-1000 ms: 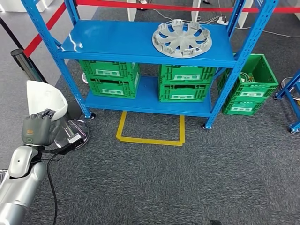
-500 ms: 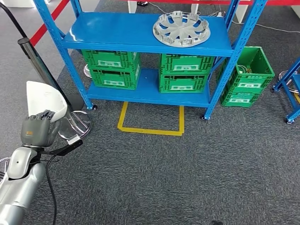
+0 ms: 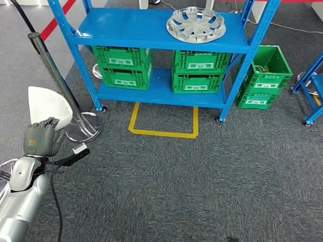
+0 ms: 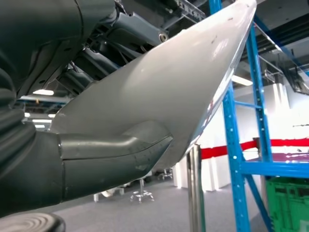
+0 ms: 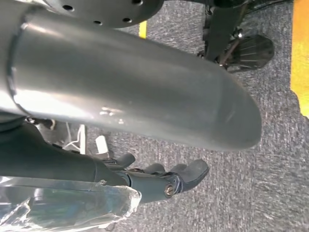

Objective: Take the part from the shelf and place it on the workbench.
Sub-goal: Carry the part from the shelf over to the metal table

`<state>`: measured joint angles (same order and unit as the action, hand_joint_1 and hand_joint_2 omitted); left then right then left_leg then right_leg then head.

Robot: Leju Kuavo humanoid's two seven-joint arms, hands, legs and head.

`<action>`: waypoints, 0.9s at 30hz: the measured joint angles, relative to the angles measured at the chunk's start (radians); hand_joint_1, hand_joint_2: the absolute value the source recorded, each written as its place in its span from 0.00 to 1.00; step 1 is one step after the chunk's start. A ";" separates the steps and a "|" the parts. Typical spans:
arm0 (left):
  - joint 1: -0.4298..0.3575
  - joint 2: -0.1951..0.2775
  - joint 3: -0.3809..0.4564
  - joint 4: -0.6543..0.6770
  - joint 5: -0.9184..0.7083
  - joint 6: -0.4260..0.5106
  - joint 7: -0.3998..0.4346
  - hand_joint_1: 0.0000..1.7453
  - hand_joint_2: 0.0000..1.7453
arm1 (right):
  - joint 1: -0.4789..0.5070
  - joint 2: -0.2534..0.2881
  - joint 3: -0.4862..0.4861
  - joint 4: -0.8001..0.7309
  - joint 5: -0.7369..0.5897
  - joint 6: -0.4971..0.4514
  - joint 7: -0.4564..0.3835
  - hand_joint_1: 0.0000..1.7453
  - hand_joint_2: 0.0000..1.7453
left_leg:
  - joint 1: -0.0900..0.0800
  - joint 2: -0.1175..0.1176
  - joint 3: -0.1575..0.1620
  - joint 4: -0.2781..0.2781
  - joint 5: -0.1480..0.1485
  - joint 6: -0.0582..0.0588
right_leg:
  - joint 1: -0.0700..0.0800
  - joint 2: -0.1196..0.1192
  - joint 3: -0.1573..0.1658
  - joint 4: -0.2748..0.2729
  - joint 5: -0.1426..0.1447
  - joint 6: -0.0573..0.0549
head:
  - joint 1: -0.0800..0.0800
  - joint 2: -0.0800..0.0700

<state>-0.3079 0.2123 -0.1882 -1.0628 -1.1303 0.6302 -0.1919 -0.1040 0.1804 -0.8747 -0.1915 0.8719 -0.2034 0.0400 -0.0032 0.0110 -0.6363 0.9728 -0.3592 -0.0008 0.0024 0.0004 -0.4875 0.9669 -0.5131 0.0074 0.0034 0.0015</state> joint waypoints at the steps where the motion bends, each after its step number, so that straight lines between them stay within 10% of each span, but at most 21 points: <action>1: 0.001 0.000 0.000 0.000 0.000 0.000 0.000 1.00 1.00 | 0.001 0.000 0.000 0.000 0.000 0.000 0.000 0.00 0.00 | 0.002 -0.001 -0.004 0.000 0.002 -0.006 | -0.001 -0.001 -0.006 -0.001 0.009 -0.005 | 0.001 0.000; 7: 0.004 0.004 0.001 0.000 0.000 0.000 0.000 1.00 1.00 | 0.001 0.001 0.000 0.000 0.000 0.000 0.000 0.00 0.00 | 0.015 -0.006 -0.057 0.259 -0.212 -0.040 | -0.006 -0.007 -0.080 -0.003 0.077 -0.027 | -0.005 0.000; 9: 0.004 0.004 0.001 0.000 0.000 0.000 0.000 1.00 1.00 | 0.001 0.001 0.000 0.000 0.000 0.000 0.000 0.00 0.00 | 0.019 -0.006 -0.028 0.284 -0.177 -0.045 | -0.008 -0.007 -0.117 0.007 0.098 -0.024 | -0.005 0.000; 11: 0.002 0.004 0.002 0.000 0.000 0.000 0.000 1.00 1.00 | 0.000 0.001 0.000 0.000 0.000 0.000 0.000 0.00 0.00 | 0.023 -0.006 0.060 0.187 -0.137 -0.048 | -0.010 -0.007 -0.152 0.021 0.116 -0.015 | -0.006 0.000; 14: -0.001 0.004 0.002 0.000 0.000 0.000 0.000 1.00 1.00 | 0.000 0.001 0.000 0.000 0.000 0.000 0.000 0.00 0.00 | 0.017 -0.009 0.167 0.021 -0.173 -0.033 | -0.009 -0.005 -0.178 0.033 0.144 0.004 | -0.004 0.000; 17: -0.002 0.002 0.001 0.000 0.000 -0.001 0.000 1.00 1.00 | 0.003 0.001 -0.001 0.000 0.000 0.000 0.000 0.00 0.00 | 0.014 -0.005 0.149 0.009 -0.155 -0.003 | -0.013 -0.004 -0.193 0.032 0.155 0.021 | -0.005 0.000; 21: -0.002 0.000 0.001 0.000 0.011 -0.009 -0.003 1.00 1.00 | 0.005 0.001 -0.001 0.000 0.005 0.001 0.001 0.00 0.00 | 0.012 -0.002 0.092 0.007 -0.107 0.023 | -0.015 -0.002 -0.252 0.222 -0.020 0.034 | 0.003 0.000; 23: 0.000 -0.001 0.001 0.000 0.020 -0.019 -0.007 1.00 1.00 | 0.005 0.001 -0.001 0.000 0.009 0.001 0.002 0.00 0.00 | 0.006 -0.002 0.062 0.008 -0.084 0.025 | -0.014 -0.002 -0.260 0.331 -0.033 0.033 | 0.003 0.000; 25: 0.003 -0.003 0.001 0.000 0.025 -0.023 -0.010 1.00 1.00 | 0.005 0.001 -0.001 0.000 0.011 0.001 0.002 0.00 0.00 | -0.001 -0.002 0.033 0.008 -0.062 0.023 | -0.010 -0.002 -0.213 0.322 0.025 0.021 | 0.003 0.000; 27: 0.004 -0.004 0.001 0.000 0.028 -0.023 -0.012 1.00 1.00 | 0.003 -0.001 -0.001 -0.002 0.012 0.001 0.003 0.00 0.00 | -0.007 -0.002 0.015 0.010 -0.043 0.021 | -0.002 -0.002 -0.101 0.188 0.037 -0.002 | 0.002 0.000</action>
<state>-0.3034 0.2086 -0.1872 -1.0632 -1.1022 0.6073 -0.2036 -0.1005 0.1797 -0.8755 -0.1930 0.8842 -0.2024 0.0426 -0.0105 0.0090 -0.6209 0.9827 -0.4023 0.0198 0.0007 -0.0017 -0.5886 1.1546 -0.4765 0.0054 0.0057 0.0015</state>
